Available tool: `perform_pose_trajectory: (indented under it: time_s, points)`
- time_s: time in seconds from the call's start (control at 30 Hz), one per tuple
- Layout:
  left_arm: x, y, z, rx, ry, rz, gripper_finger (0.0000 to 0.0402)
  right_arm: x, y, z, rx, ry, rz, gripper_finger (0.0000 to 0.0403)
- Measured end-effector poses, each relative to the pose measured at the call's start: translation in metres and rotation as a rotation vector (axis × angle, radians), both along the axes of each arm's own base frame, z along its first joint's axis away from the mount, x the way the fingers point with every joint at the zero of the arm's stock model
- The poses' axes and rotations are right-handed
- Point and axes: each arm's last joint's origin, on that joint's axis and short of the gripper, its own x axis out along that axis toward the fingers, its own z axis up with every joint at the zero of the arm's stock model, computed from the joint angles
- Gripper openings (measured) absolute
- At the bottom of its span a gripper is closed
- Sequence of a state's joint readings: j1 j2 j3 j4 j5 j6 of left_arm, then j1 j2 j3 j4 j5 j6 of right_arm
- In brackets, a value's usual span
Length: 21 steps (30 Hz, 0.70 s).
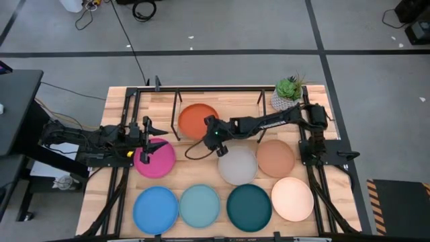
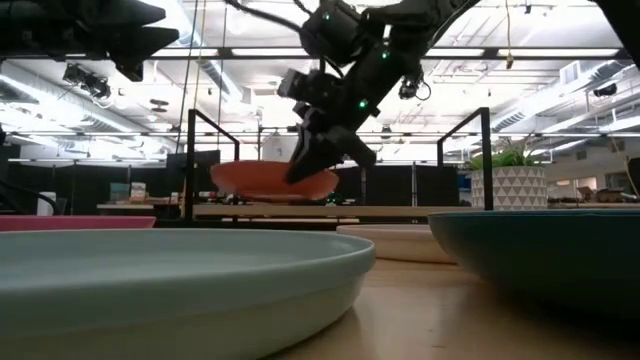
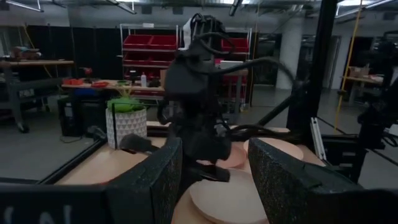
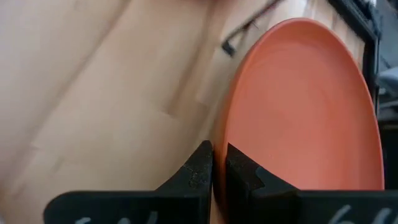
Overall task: Place and stack plates onto a shelf
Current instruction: Put the orange plate on the shelf, then stack the pink plate on the orange plate
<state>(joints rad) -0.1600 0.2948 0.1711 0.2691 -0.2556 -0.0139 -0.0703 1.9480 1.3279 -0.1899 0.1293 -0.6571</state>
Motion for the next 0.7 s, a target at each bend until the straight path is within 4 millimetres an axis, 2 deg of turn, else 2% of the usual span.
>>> perform_pose_trajectory:
  time_s: [0.23,0.53,0.7]
  points:
    - [0.0000,0.0000,0.0000,-0.006,-0.001,-0.001,0.0192,-0.0019,-0.0090,-0.0012,0.039,0.013,0.008,0.0035]
    - [0.0001,0.0000,-0.0009,-0.003,0.009,-0.002,0.0192,-0.0028,-0.0093,-0.0019,0.014,0.026,-0.016,0.0082]
    - [0.0006,-0.0008,-0.0043,-0.034,0.041,-0.032,0.0192,-0.0071,0.0004,0.0063,-0.044,0.039,-0.063,0.0104]
